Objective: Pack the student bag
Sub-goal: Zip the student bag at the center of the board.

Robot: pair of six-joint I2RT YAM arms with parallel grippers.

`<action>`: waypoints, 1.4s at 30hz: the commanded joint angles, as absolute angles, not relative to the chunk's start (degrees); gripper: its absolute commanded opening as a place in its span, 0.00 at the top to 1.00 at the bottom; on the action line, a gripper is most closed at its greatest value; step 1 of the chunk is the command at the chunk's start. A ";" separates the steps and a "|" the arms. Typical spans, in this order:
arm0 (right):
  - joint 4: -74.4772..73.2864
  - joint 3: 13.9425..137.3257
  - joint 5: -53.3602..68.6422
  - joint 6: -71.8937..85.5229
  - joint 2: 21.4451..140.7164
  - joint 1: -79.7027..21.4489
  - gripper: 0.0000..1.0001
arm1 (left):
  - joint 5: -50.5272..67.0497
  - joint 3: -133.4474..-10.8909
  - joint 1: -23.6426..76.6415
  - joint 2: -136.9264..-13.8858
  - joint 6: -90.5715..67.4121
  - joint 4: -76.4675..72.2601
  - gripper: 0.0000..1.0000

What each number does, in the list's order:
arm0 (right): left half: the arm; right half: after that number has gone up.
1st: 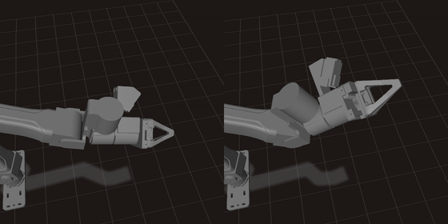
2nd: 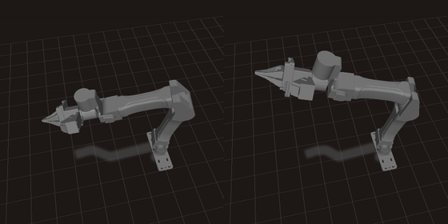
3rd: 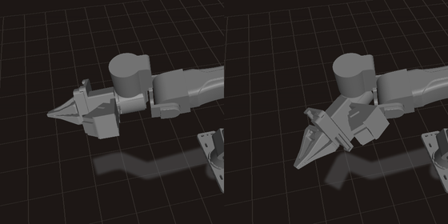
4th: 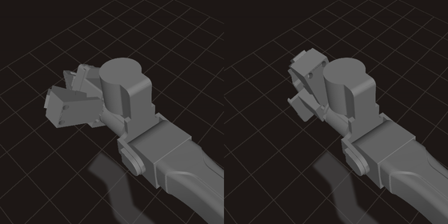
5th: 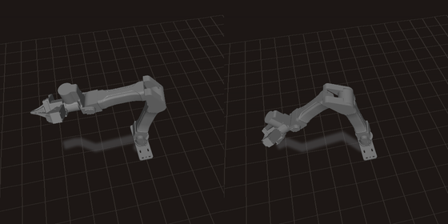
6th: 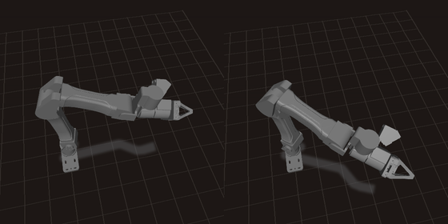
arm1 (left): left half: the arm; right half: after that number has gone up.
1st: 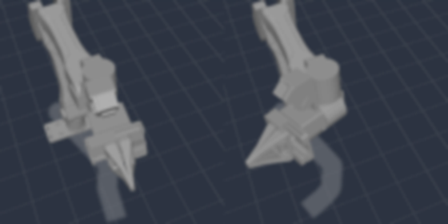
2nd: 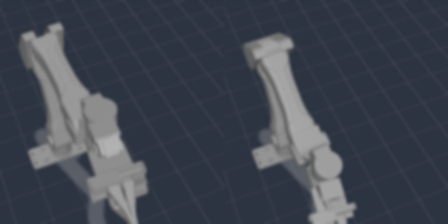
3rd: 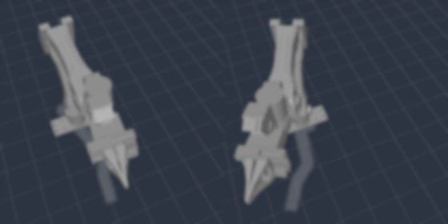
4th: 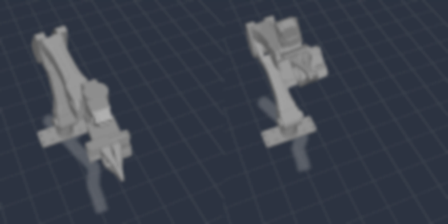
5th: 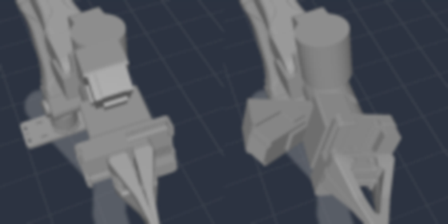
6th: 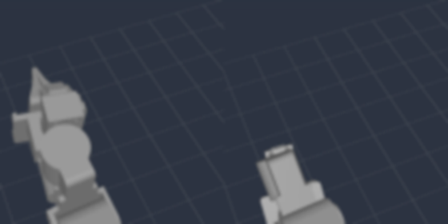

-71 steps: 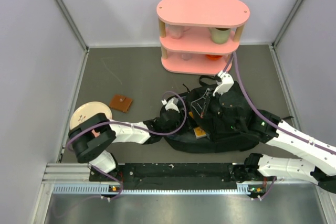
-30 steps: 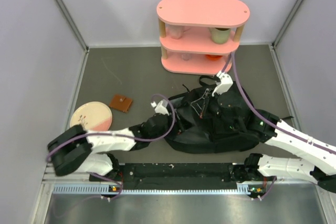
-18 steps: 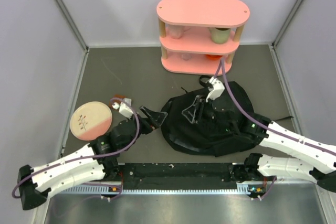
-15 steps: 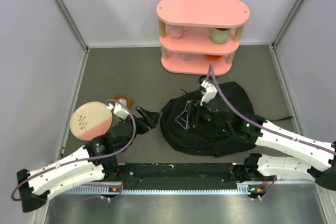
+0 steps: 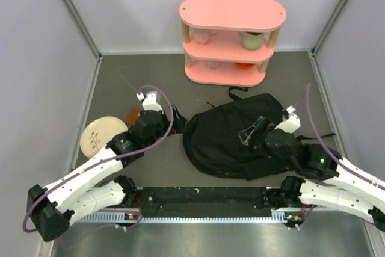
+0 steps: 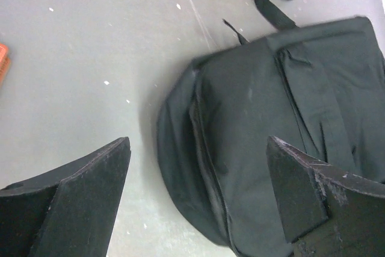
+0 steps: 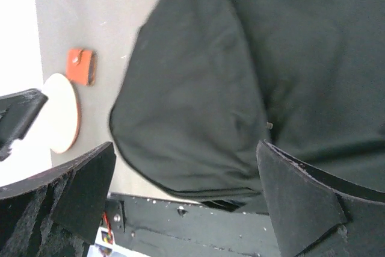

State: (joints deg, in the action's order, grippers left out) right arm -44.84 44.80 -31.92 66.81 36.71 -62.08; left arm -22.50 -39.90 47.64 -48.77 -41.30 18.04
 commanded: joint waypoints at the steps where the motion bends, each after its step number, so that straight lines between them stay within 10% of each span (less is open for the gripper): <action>1: -69.64 48.59 -40.61 86.03 39.45 -62.05 0.01 | -6.80 -44.29 37.72 -52.20 -33.94 11.62 0.02; 18: -65.75 31.12 -24.87 105.11 33.75 -62.05 0.01 | 28.02 -61.69 26.37 -88.84 -21.88 8.69 0.02; 33: -55.82 23.73 -34.02 95.81 21.25 -60.47 0.04 | 38.23 -50.90 26.19 -100.81 -29.18 -11.23 0.06; 42: -29.55 27.41 -17.41 74.55 48.48 -48.61 0.15 | 40.17 -46.32 26.28 -100.11 -33.04 -15.73 0.56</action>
